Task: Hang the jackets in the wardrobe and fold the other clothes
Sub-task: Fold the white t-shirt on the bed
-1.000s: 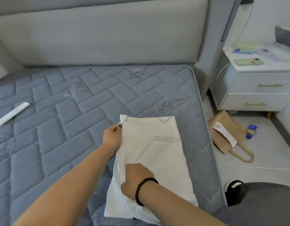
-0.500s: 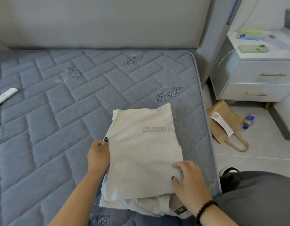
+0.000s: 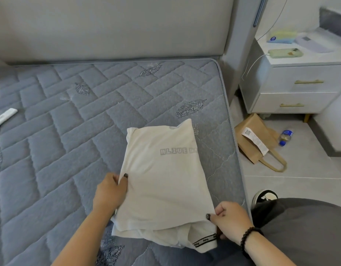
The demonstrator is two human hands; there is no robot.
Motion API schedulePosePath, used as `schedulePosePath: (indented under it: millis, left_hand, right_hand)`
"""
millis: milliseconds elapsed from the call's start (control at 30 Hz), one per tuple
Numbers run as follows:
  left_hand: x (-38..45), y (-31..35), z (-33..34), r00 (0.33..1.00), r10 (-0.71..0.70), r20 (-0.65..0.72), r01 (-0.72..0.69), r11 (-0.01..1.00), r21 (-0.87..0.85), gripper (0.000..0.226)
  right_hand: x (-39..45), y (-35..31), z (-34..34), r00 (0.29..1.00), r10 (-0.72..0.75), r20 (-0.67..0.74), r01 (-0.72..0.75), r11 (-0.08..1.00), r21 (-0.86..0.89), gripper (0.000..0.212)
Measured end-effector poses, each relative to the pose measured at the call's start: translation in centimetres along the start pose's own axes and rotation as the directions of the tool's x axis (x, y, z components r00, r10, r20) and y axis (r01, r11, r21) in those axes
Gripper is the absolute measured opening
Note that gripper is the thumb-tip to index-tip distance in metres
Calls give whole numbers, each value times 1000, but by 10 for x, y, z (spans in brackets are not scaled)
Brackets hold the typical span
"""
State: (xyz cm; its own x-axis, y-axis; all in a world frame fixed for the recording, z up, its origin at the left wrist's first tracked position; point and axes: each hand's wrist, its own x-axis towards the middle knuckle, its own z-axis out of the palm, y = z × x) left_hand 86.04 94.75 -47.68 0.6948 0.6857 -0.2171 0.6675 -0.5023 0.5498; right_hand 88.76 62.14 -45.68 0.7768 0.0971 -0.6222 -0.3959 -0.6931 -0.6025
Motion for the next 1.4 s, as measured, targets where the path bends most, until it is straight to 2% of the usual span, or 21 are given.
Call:
schedulePosePath:
  millis: [133, 200, 267, 333, 500, 633, 700, 800, 867, 933, 1033, 1133, 1167, 1233, 1267, 1333, 1367, 1400]
  left_hand:
    - [43, 42, -5, 995, 85, -61, -89, 993, -73, 30]
    - [68, 66, -4, 985, 154, -84, -157, 987, -38, 36]
    - [89, 90, -1, 984, 165, -69, -166, 986, -8, 43]
    - [108, 110, 1, 992, 121, -31, -120, 992, 24, 47]
    - [142, 126, 7, 998, 62, 10, -62, 965, 255, 32]
    - [163, 121, 8, 993, -110, -35, 115, 969, 217, 38]
    - [164, 119, 13, 988, -154, -32, 157, 963, 217, 39]
    - [163, 119, 25, 980, -194, -47, 198, 974, 108, 52]
    - [164, 121, 26, 989, -148, -6, 148, 989, 22, 57]
    - [166, 115, 21, 988, -52, 145, 68, 991, -112, 45]
    - [156, 100, 4, 915, -51, 401, 197, 923, -330, 31]
    - [150, 87, -3, 856, -1, 516, 273, 850, -451, 35]
    - [149, 85, -2, 850, 19, 527, 285, 824, -490, 33]
    - [147, 82, 0, 836, 55, 546, 322, 757, -569, 32]
    - [146, 80, 1, 833, 69, 548, 337, 723, -603, 33]
    - [146, 79, 3, 858, 74, 509, 328, 683, -652, 33]
    - [147, 79, 3, 876, 69, 478, 312, 674, -669, 28]
    - [148, 81, 1, 892, 63, 447, 296, 667, -684, 22]
  right_hand:
    - [2, 5, 1, 1000, 4, 2, -4, 1000, -1, 16]
    - [3, 4, 1, 1000, 21, 21, -22, 1000, 20, 17]
    - [4, 5, 1, 999, 28, 37, -29, 999, 13, 18]
    - [7, 7, 2, 999, 20, 42, -19, 999, -30, 19]
    - [14, 8, 1, 997, 24, 71, -20, 998, -60, 18]
    - [20, 8, 1, 995, 54, 88, -47, 996, -81, 19]
    - [22, 5, 0, 995, 49, 92, -37, 991, -132, 23]
    - [33, -10, -9, 969, 75, 234, -6, 959, -283, 27]
    - [48, -32, -21, 935, 107, 339, -9, 960, -279, 25]
    - [71, -62, -34, 960, -7, 280, 67, 976, -205, 24]
    - [116, -115, -44, 972, -230, 43, 232, 972, -36, 42]
    - [162, -158, -44, 970, -243, 22, 231, 944, 235, 41]
    - [174, -167, -44, 976, -214, 45, 191, 935, 299, 48]
    - [192, -174, -42, 988, -149, 50, 126, 942, 312, 73]
    - [198, -174, -41, 989, -145, 29, 130, 944, 304, 67]
    - [205, -177, -39, 985, -171, -34, 174, 936, 305, 24]
    - [206, -180, -39, 981, -182, -71, 195, 931, 307, 13]
    - [205, -184, -42, 974, -195, -115, 222, 926, 304, 14]
